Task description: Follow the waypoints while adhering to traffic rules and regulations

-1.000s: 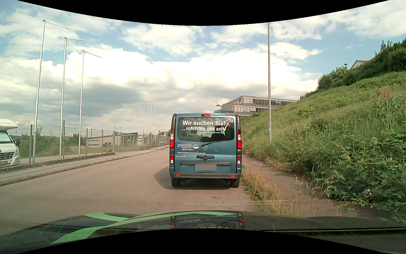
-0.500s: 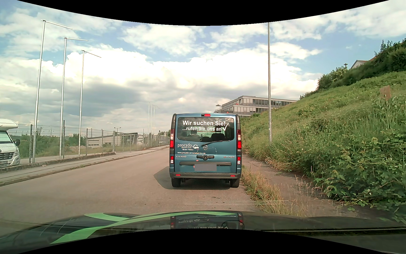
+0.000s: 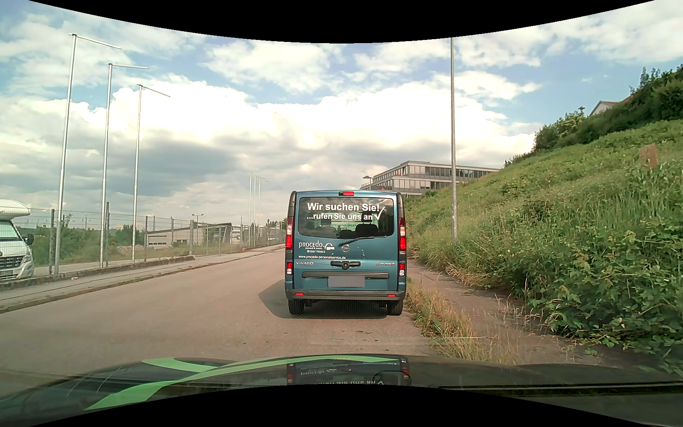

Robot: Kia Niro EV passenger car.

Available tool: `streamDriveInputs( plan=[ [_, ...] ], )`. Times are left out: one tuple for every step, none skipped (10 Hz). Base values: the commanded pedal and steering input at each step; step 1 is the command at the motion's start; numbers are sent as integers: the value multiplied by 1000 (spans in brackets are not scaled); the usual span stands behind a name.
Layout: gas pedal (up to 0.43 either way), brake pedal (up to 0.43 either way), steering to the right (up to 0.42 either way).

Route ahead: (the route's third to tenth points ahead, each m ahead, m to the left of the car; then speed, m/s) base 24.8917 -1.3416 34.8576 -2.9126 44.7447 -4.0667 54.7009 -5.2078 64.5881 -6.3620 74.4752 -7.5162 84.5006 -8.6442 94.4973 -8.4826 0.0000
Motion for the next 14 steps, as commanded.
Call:
streamDriveInputs(
  plan=[
    [0, 238, -108],
    [0, 244, -145],
    [0, 238, -198],
    [0, 238, -250],
    [0, 244, -301],
    [0, 250, -367],
    [0, 250, -420],
    [0, 250, -472],
    [0, 250, -500],
    [0, 250, -513],
    [0, 250, -530],
    [0, 244, -554],
    [0, 244, -595],
    [0, 244, -638]
  ],
)
